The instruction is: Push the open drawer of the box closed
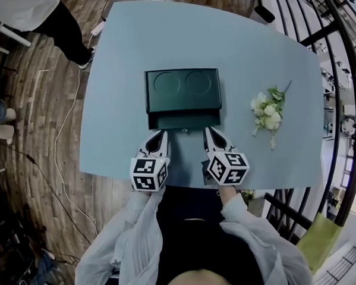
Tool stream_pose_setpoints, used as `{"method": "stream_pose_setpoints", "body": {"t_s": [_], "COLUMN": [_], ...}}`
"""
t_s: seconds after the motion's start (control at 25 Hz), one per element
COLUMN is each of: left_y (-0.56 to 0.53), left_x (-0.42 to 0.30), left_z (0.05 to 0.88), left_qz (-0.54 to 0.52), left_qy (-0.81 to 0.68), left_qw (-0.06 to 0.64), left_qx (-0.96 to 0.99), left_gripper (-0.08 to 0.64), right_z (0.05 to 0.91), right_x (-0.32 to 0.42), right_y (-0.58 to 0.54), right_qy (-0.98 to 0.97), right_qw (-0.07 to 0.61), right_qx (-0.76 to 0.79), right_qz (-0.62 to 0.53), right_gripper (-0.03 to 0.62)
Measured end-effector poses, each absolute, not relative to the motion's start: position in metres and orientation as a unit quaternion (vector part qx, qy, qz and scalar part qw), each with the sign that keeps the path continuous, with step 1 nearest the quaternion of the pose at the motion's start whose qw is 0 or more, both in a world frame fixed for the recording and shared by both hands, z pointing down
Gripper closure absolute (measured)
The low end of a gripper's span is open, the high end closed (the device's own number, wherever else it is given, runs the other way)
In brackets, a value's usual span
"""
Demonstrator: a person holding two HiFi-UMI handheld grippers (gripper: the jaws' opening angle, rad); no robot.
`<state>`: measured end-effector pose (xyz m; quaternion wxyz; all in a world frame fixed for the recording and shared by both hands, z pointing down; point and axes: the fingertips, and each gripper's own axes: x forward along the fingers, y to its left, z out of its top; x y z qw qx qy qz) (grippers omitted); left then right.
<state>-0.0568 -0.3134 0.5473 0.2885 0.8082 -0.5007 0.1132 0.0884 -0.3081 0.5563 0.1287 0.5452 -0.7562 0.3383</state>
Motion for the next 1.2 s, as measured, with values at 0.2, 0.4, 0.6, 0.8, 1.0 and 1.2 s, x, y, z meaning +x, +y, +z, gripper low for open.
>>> {"method": "stream_pose_setpoints", "body": {"t_s": [0.2, 0.4, 0.6, 0.8, 1.0, 1.2], "left_y": [-0.320, -0.326, -0.331, -0.336, -0.342, -0.347], "left_x": [-0.057, -0.057, -0.058, -0.058, -0.059, -0.058], "left_z": [0.547, 0.547, 0.547, 0.547, 0.546, 0.547], "left_qz": [0.114, 0.114, 0.115, 0.107, 0.106, 0.107], "left_qy": [-0.502, -0.504, -0.506, -0.509, -0.510, -0.511], "left_qw": [0.287, 0.288, 0.285, 0.293, 0.289, 0.286], "left_qx": [0.808, 0.806, 0.806, 0.802, 0.803, 0.804], "left_gripper": [0.545, 0.545, 0.545, 0.545, 0.545, 0.545], "right_z": [0.556, 0.556, 0.556, 0.555, 0.551, 0.550], "right_x": [0.088, 0.088, 0.087, 0.086, 0.083, 0.082], "right_y": [-0.313, -0.319, -0.324, -0.331, -0.338, -0.344], "right_qy": [-0.756, -0.759, -0.760, -0.764, -0.766, -0.766], "right_qw": [0.123, 0.117, 0.115, 0.119, 0.116, 0.113], "right_qx": [0.543, 0.541, 0.540, 0.537, 0.538, 0.540], "right_qz": [0.343, 0.343, 0.342, 0.337, 0.332, 0.330], "right_gripper": [0.586, 0.586, 0.587, 0.586, 0.586, 0.586]}}
